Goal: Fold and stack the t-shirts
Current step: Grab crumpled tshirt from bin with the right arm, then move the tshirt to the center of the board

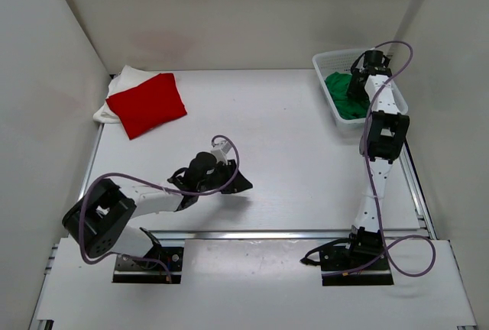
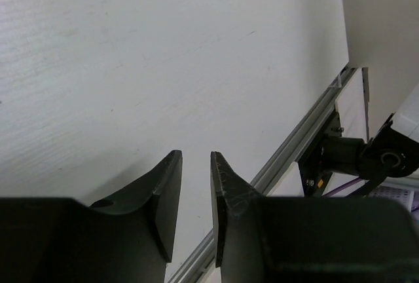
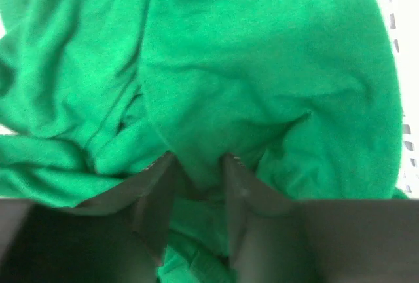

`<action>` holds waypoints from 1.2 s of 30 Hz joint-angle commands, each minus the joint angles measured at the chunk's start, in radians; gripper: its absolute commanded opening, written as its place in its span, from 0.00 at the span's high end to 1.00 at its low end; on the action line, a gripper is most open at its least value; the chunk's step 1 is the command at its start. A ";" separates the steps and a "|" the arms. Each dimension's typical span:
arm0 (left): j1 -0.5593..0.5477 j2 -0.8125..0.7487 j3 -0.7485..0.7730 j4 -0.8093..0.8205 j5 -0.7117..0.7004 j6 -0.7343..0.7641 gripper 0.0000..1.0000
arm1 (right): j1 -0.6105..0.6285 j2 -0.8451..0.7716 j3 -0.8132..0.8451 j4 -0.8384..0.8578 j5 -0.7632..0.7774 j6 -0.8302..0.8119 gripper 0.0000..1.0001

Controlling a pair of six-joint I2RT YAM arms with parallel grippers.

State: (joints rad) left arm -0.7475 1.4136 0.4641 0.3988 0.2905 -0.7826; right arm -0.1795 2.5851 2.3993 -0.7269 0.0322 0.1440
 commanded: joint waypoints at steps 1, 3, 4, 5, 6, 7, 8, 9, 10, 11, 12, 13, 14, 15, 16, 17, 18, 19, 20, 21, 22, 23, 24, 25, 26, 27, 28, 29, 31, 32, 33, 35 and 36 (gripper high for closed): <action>0.030 -0.074 -0.027 0.034 0.016 -0.015 0.65 | -0.020 0.006 0.058 -0.048 -0.078 -0.023 0.69; 0.053 -0.105 -0.041 0.032 0.012 -0.021 0.65 | -0.034 0.012 0.072 -0.072 -0.087 -0.008 0.91; 0.062 -0.123 -0.050 0.034 0.006 -0.023 0.65 | -0.032 0.020 0.083 -0.083 -0.110 -0.006 0.95; 0.074 -0.134 -0.051 0.026 0.004 -0.021 0.64 | -0.035 0.018 0.087 -0.083 -0.117 -0.009 1.00; 0.082 -0.145 -0.051 0.015 0.003 -0.012 0.64 | -0.032 0.011 0.093 -0.083 -0.109 -0.017 1.00; 0.085 -0.150 -0.056 0.012 -0.002 -0.012 0.64 | -0.029 0.009 0.104 -0.082 -0.101 -0.020 1.00; 0.092 -0.160 -0.053 0.014 0.001 -0.014 0.64 | -0.026 -0.008 0.107 -0.074 -0.118 -0.020 1.00; 0.096 -0.169 -0.054 0.015 -0.007 -0.012 0.64 | -0.023 -0.034 0.115 -0.068 -0.138 0.000 1.00; 0.100 -0.169 -0.056 0.015 -0.004 -0.014 0.64 | -0.026 -0.051 0.118 -0.062 -0.158 0.008 1.00; 0.108 -0.173 -0.059 0.014 -0.002 -0.015 0.64 | -0.023 -0.081 0.123 -0.051 -0.201 0.022 1.00; 0.121 -0.179 -0.058 0.011 0.005 -0.017 0.64 | -0.031 -0.118 0.120 -0.049 -0.218 0.028 1.00; 0.128 -0.182 -0.067 0.014 0.016 -0.024 0.65 | -0.034 -0.155 0.121 -0.043 -0.225 0.026 1.00; 0.138 -0.183 -0.065 0.015 0.015 -0.032 0.64 | -0.032 -0.178 0.120 -0.043 -0.236 0.037 1.00; 0.143 -0.194 -0.068 0.021 0.009 -0.035 0.64 | -0.034 -0.213 0.120 -0.055 -0.259 0.028 1.00; 0.140 -0.205 -0.070 0.025 0.009 -0.035 0.64 | -0.025 -0.238 0.121 -0.058 -0.265 0.037 1.00; 0.140 -0.206 -0.068 0.020 0.015 -0.040 0.64 | -0.026 -0.279 0.123 -0.055 -0.279 0.035 1.00; 0.143 -0.205 -0.055 0.017 0.021 -0.041 0.65 | -0.018 -0.327 0.121 -0.062 -0.297 0.035 1.00; 0.148 -0.206 -0.051 0.005 0.024 -0.040 0.64 | -0.006 -0.373 0.120 -0.051 -0.296 0.039 1.00; 0.152 -0.208 -0.044 -0.003 0.030 -0.043 0.64 | 0.009 -0.402 0.123 -0.049 -0.298 0.037 1.00; 0.161 -0.211 -0.044 -0.008 0.036 -0.055 0.64 | 0.034 -0.454 0.124 -0.046 -0.304 0.031 1.00; 0.171 -0.223 -0.044 0.000 0.039 -0.061 0.64 | 0.040 -0.514 0.124 -0.028 -0.317 0.037 1.00; 0.184 -0.231 -0.053 0.003 0.048 -0.072 0.64 | 0.067 -0.573 0.121 -0.011 -0.327 0.032 1.00; 0.194 -0.241 -0.054 -0.001 0.039 -0.078 0.64 | 0.087 -0.600 0.116 0.000 -0.354 0.042 1.00; 0.215 -0.252 -0.061 0.003 0.050 -0.083 0.63 | 0.100 -0.655 0.106 0.038 -0.386 0.043 1.00; 0.243 -0.261 -0.067 0.006 0.049 -0.099 0.64 | 0.132 -0.722 0.095 0.082 -0.412 0.051 1.00; 0.250 -0.265 -0.070 0.006 0.058 -0.112 0.64 | 0.171 -0.750 0.066 0.108 -0.417 0.061 1.00; 0.272 -0.280 -0.080 0.003 0.068 -0.122 0.64 | 0.207 -0.819 0.029 0.162 -0.455 0.060 1.00; 0.295 -0.298 -0.087 -0.006 0.067 -0.129 0.63 | 0.230 -0.880 0.011 0.228 -0.480 0.063 1.00; 0.332 -0.327 -0.111 -0.002 0.059 -0.150 0.63 | 0.273 -0.962 -0.098 0.347 -0.555 0.124 1.00; 0.367 -0.353 -0.125 -0.008 0.062 -0.155 0.64 | 0.265 -0.994 -0.136 0.433 -0.649 0.193 1.00; 0.378 -0.376 -0.134 -0.011 0.064 -0.162 0.63 | 0.244 -1.005 -0.150 0.470 -0.699 0.228 1.00; 0.469 -0.410 -0.162 -0.018 0.082 -0.193 0.62 | 0.215 -1.011 -0.158 0.536 -0.817 0.325 1.00; 0.506 -0.441 -0.182 -0.014 0.099 -0.201 0.62 | 0.197 -1.007 -0.166 0.566 -0.871 0.331 1.00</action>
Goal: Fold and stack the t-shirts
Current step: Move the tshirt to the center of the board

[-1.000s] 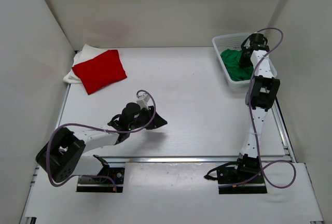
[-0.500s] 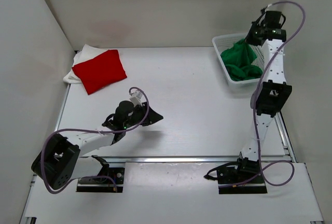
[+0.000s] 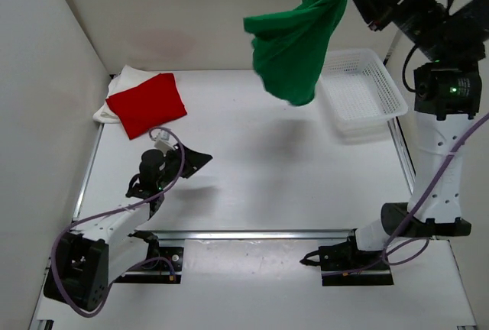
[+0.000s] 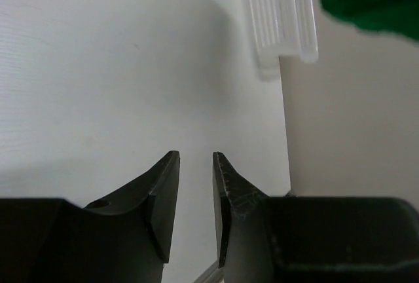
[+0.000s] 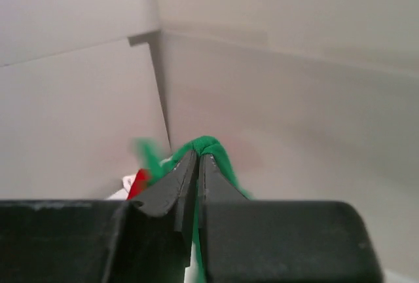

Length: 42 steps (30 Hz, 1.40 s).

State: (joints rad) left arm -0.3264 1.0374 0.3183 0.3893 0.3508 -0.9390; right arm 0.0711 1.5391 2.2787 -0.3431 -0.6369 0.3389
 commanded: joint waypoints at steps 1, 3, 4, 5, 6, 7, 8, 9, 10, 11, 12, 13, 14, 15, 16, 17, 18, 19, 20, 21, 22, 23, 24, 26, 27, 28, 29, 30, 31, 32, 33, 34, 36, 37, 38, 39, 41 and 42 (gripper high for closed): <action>0.102 -0.079 -0.044 -0.010 0.045 -0.053 0.63 | -0.065 0.033 -0.098 0.196 -0.220 0.165 1.00; 0.147 -0.109 -0.041 -0.042 0.030 -0.035 0.61 | -0.070 -0.034 -0.376 0.334 -0.279 0.196 1.00; 0.148 -0.109 -0.035 -0.068 0.028 -0.015 0.61 | -0.070 -0.059 -0.475 0.401 -0.283 0.240 1.00; 0.154 -0.112 -0.021 -0.078 0.014 0.005 0.60 | -0.095 -0.104 -0.665 0.515 -0.287 0.289 1.00; 0.165 -0.119 -0.013 -0.096 0.002 0.000 0.59 | -0.094 -0.137 -0.831 0.597 -0.288 0.296 1.00; 0.165 -0.116 -0.016 -0.095 0.001 0.003 0.58 | -0.094 -0.148 -0.905 0.630 -0.293 0.304 1.00; 0.165 -0.117 -0.019 -0.092 -0.006 0.006 0.56 | -0.091 -0.149 -1.046 0.676 -0.281 0.314 1.00; 0.153 -0.119 -0.024 -0.102 -0.022 0.008 0.55 | -0.085 -0.145 -1.176 0.737 -0.270 0.310 1.00; 0.153 -0.111 -0.037 -0.109 -0.038 0.020 0.55 | -0.077 -0.108 -1.273 0.794 -0.280 0.304 1.00; 0.148 -0.112 -0.048 -0.098 -0.042 0.023 0.55 | -0.080 -0.088 -1.306 0.806 -0.271 0.304 1.00; 0.133 -0.103 -0.057 -0.098 -0.064 0.026 0.54 | -0.079 -0.036 -1.347 0.822 -0.242 0.314 1.00; 0.122 -0.091 -0.059 -0.110 -0.085 0.043 0.55 | -0.091 0.030 -1.345 0.811 -0.221 0.313 1.00; 0.124 -0.086 -0.059 -0.125 -0.087 0.058 0.55 | -0.094 0.061 -1.340 0.797 -0.221 0.318 1.00; 0.122 -0.080 -0.053 -0.128 -0.095 0.080 0.57 | -0.091 0.120 -1.297 0.768 -0.227 0.313 1.00; 0.101 -0.080 -0.044 -0.148 -0.114 0.091 0.56 | -0.094 0.162 -1.277 0.712 -0.205 0.301 1.00; 0.067 -0.086 -0.027 -0.174 -0.127 0.124 0.55 | -0.087 0.170 -1.241 0.644 -0.184 0.272 1.00; 0.047 -0.079 -0.021 -0.196 -0.166 0.164 0.54 | -0.083 0.171 -1.214 0.609 -0.134 0.232 1.00; -0.004 -0.079 0.002 -0.232 -0.220 0.183 0.52 | -0.076 0.167 -1.199 0.568 -0.091 0.217 1.00; -0.038 -0.077 0.010 -0.259 -0.243 0.213 0.50 | -0.077 0.156 -1.179 0.550 -0.074 0.189 1.00; -0.092 -0.074 0.014 -0.265 -0.283 0.242 0.48 | -0.051 0.150 -1.168 0.514 -0.034 0.180 1.00; -0.139 -0.073 0.019 -0.264 -0.294 0.253 0.47 | -0.042 0.135 -1.164 0.500 -0.005 0.160 1.00; -0.181 -0.056 0.030 -0.265 -0.306 0.276 0.46 | -0.040 0.127 -1.165 0.477 0.009 0.141 1.00; -0.204 -0.042 0.037 -0.277 -0.329 0.296 0.44 | -0.034 0.125 -1.164 0.463 0.038 0.128 1.00; -0.241 0.007 0.070 -0.325 -0.381 0.321 0.41 | -0.018 0.104 -1.183 0.435 0.104 0.111 0.96; -0.234 0.021 0.065 -0.316 -0.368 0.316 0.39 | -0.022 0.102 -1.197 0.428 0.115 0.109 0.94; -0.199 0.035 0.048 -0.297 -0.333 0.295 0.39 | -0.024 0.083 -1.225 0.424 0.149 0.106 0.95; -0.168 0.048 0.029 -0.258 -0.304 0.281 0.38 | -0.021 0.066 -1.237 0.444 0.160 0.109 0.97; -0.162 0.044 0.021 -0.225 -0.279 0.264 0.38 | -0.030 0.056 -1.269 0.449 0.158 0.109 1.00; -0.171 0.055 0.024 -0.218 -0.297 0.264 0.39 | -0.024 0.047 -1.275 0.457 0.154 0.115 1.00; -0.196 0.061 0.037 -0.219 -0.303 0.264 0.38 | -0.033 0.043 -1.283 0.443 0.161 0.124 1.00; -0.209 0.073 0.054 -0.228 -0.311 0.266 0.38 | -0.034 0.041 -1.277 0.431 0.175 0.118 0.99; -0.229 0.078 0.070 -0.234 -0.312 0.266 0.39 | -0.030 0.047 -1.269 0.402 0.210 0.114 0.98; -0.276 0.067 0.090 -0.233 -0.325 0.258 0.40 | -0.025 0.033 -1.266 0.349 0.285 0.094 0.74; -0.284 0.064 0.093 -0.233 -0.326 0.250 0.41 | -0.016 0.027 -1.269 0.345 0.301 0.080 0.67; -0.312 0.056 0.103 -0.231 -0.331 0.240 0.40 | -0.011 0.006 -1.286 0.346 0.331 0.075 0.63; -0.341 0.056 0.117 -0.240 -0.346 0.232 0.41 | -0.007 -0.020 -1.312 0.346 0.359 0.065 0.60; -0.399 0.073 0.140 -0.250 -0.370 0.224 0.41 | 0.004 -0.075 -1.373 0.352 0.393 0.087 0.59; -0.434 0.096 0.162 -0.251 -0.406 0.221 0.41 | 0.006 -0.117 -1.421 0.383 0.394 0.094 0.59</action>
State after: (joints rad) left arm -0.6857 1.1217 0.4114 0.1337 0.0132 -0.7006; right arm 0.0597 1.5387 0.9329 0.0071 -0.3290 0.4408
